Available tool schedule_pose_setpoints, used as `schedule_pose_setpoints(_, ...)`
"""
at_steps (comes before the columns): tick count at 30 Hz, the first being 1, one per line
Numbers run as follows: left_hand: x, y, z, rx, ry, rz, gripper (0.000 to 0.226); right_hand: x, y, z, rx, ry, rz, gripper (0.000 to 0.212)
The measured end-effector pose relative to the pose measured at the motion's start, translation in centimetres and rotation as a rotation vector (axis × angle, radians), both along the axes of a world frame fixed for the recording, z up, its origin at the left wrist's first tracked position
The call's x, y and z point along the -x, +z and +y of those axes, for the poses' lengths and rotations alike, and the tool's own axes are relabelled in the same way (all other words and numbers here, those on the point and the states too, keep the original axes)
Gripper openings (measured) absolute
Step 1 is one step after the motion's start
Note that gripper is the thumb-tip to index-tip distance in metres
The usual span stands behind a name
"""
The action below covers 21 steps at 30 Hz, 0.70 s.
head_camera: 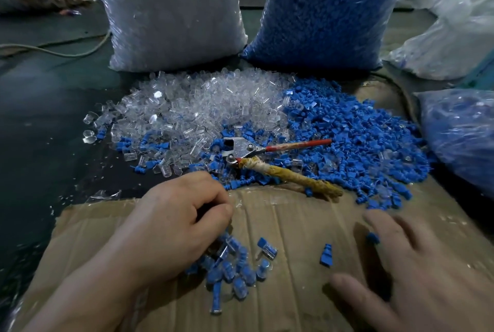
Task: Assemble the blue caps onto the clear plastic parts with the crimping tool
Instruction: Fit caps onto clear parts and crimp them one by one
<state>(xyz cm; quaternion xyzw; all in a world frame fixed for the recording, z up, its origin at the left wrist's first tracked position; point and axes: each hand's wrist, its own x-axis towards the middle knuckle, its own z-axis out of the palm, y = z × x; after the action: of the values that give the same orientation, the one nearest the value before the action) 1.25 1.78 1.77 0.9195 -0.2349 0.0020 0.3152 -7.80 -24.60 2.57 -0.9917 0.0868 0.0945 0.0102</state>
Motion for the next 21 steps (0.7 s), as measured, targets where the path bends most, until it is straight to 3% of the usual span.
schedule_pose_setpoints(5, 0.1, -0.2, 0.0, -0.004, 0.016, 0.020, 0.009, -1.3, 0.3, 1.5, 0.071, 0.075, -0.053, 0.111)
schedule_pose_setpoints(7, 0.1, -0.3, 0.0, -0.012, 0.011, 0.018, 0.008, -2.5, 0.4, 1.9, 0.091, 0.143, -0.092, 0.094)
schedule_pose_setpoints(10, 0.1, -0.4, 0.0, -0.016, 0.015, 0.008, 0.009, -3.9, 0.0, 1.8, 0.066, 0.253, -0.291, 0.049)
schedule_pose_setpoints(12, 0.0, -0.5, 0.0, -0.013, 0.020, 0.008, 0.009, -4.8, -0.5, 1.4, 0.025, 0.317, -0.421, 0.039)
schedule_pose_setpoints(16, -0.2, -0.7, 0.0, -0.004, 0.019, 0.021, 0.007, -6.2, -1.0, 0.2, 0.033, 0.400, -0.636, 0.037)
schedule_pose_setpoints(21, -0.4, -0.8, 0.2, 0.007, 0.006, 0.023, 0.007, -5.9, -0.3, -2.7, 0.076, 0.191, -0.593, 0.057)
